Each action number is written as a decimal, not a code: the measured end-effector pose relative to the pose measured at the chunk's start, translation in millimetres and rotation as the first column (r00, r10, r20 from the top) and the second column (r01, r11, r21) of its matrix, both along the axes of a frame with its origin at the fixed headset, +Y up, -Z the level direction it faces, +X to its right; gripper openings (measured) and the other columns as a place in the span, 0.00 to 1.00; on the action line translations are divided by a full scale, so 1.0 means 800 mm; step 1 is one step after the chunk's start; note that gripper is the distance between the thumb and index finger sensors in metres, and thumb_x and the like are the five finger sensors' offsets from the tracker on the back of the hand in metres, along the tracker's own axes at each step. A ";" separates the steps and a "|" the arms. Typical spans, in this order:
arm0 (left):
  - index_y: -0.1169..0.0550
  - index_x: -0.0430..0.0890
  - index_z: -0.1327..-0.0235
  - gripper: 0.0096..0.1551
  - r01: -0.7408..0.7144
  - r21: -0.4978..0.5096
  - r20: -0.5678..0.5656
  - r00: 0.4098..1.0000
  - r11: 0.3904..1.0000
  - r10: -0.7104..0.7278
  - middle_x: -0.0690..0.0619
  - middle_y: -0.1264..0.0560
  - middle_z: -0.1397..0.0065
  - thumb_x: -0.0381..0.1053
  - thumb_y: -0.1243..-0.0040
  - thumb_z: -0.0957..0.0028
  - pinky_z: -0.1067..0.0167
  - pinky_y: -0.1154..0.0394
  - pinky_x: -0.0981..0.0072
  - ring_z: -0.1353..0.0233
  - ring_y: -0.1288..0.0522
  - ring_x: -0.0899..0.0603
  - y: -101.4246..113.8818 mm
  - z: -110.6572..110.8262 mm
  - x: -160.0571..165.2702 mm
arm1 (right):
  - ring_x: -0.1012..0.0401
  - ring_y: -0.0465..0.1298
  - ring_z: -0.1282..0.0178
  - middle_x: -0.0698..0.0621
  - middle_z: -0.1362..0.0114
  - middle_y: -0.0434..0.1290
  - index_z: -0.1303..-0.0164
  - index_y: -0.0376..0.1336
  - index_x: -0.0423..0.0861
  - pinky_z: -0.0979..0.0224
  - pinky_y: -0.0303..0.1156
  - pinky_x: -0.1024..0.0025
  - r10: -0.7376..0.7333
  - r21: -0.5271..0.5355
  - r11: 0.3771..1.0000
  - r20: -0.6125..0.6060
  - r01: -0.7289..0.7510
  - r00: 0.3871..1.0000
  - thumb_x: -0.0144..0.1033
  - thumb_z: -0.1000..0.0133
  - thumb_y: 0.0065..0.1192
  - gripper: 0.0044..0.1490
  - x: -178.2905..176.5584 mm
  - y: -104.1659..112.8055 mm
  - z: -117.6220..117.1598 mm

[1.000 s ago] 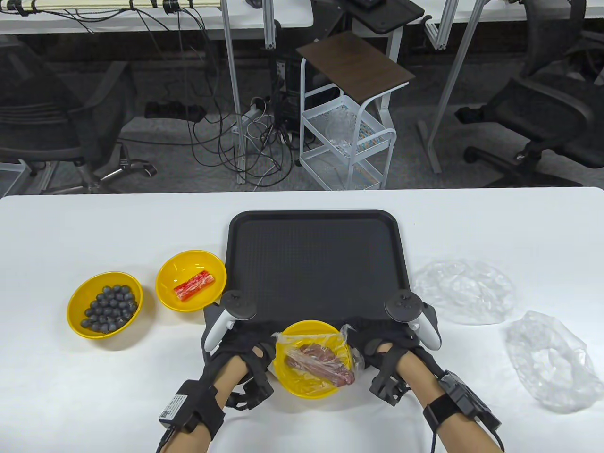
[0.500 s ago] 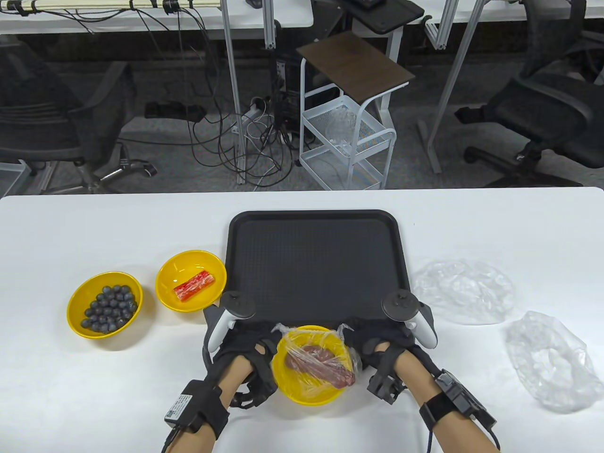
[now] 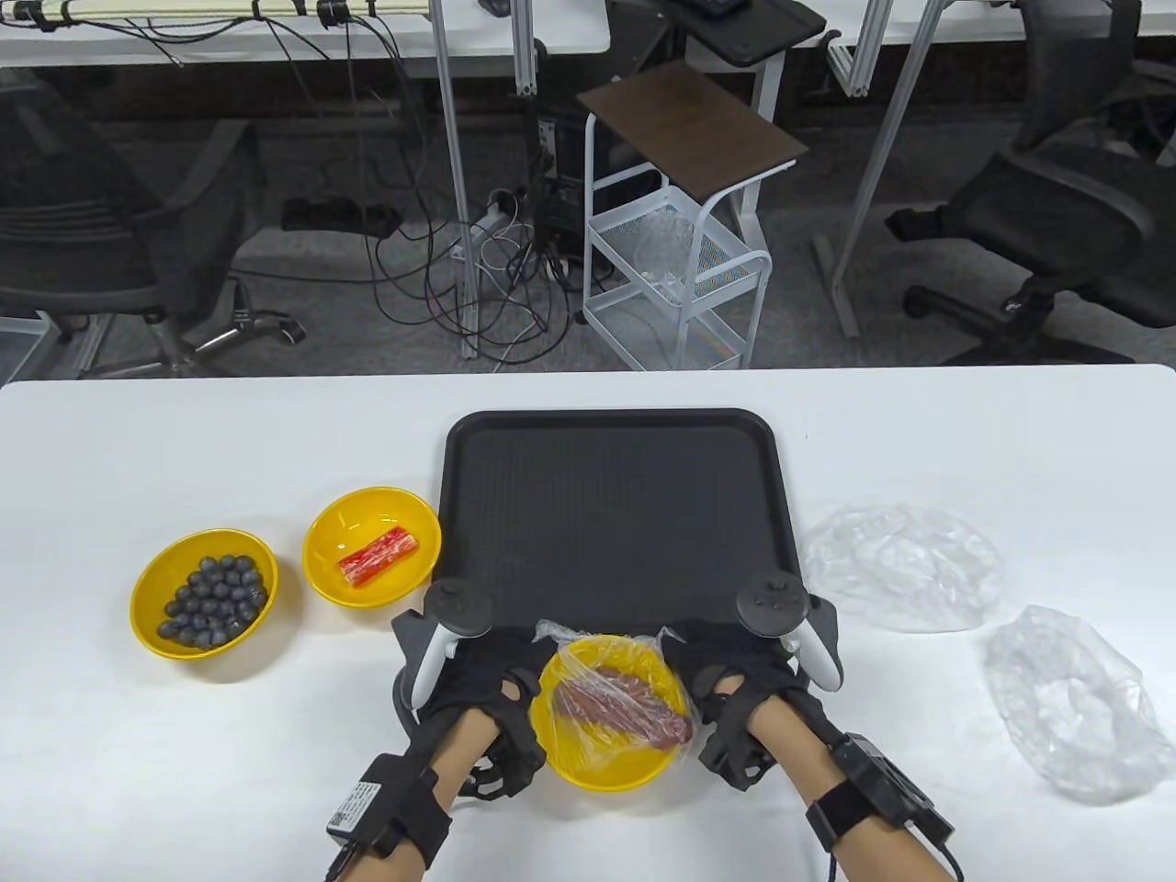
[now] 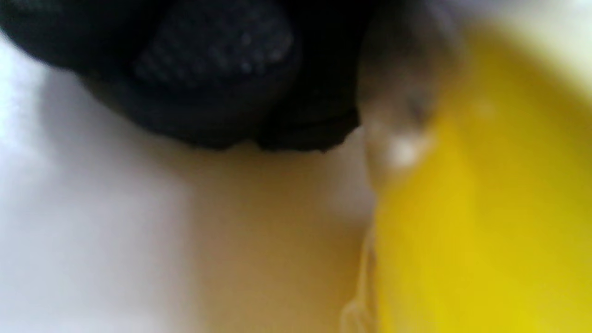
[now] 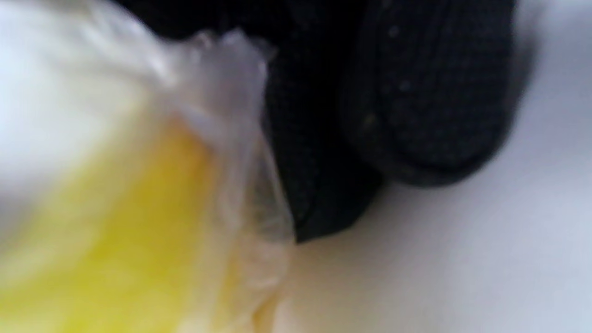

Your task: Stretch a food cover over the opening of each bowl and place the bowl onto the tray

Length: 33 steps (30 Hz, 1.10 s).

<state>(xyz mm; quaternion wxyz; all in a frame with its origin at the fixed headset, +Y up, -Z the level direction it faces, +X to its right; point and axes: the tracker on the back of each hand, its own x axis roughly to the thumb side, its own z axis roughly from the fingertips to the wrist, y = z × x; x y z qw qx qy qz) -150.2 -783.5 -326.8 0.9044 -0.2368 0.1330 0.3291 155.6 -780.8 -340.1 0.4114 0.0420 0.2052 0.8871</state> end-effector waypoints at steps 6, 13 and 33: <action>0.12 0.50 0.62 0.26 0.025 0.011 -0.010 1.000 1.000 -0.025 0.57 0.10 0.72 0.71 0.36 0.49 0.73 0.14 0.57 0.75 0.12 0.45 -0.002 0.006 0.003 | 0.58 0.92 0.73 0.50 0.58 0.90 0.46 0.75 0.36 0.72 0.86 0.68 0.074 0.063 0.995 0.090 -0.080 0.993 0.46 0.48 0.66 0.30 0.000 0.006 0.009; 0.13 0.51 0.60 0.25 0.078 0.002 0.005 0.997 0.997 -0.078 0.58 0.11 0.71 0.70 0.35 0.50 0.74 0.14 0.59 0.76 0.13 0.47 0.001 0.009 0.005 | 0.60 0.92 0.75 0.53 0.60 0.90 0.47 0.75 0.36 0.74 0.87 0.70 0.102 -0.015 0.995 0.108 -0.101 0.989 0.47 0.46 0.66 0.31 0.010 0.001 0.014; 0.29 0.52 0.24 0.38 -0.161 -0.065 0.132 0.977 0.985 0.169 0.49 0.22 0.30 0.59 0.31 0.48 0.41 0.19 0.47 0.42 0.16 0.38 0.017 0.021 -0.033 | 0.51 0.91 0.60 0.43 0.46 0.86 0.34 0.72 0.39 0.63 0.87 0.62 0.122 -0.033 0.992 0.181 -0.118 0.976 0.43 0.47 0.70 0.34 0.060 0.055 0.015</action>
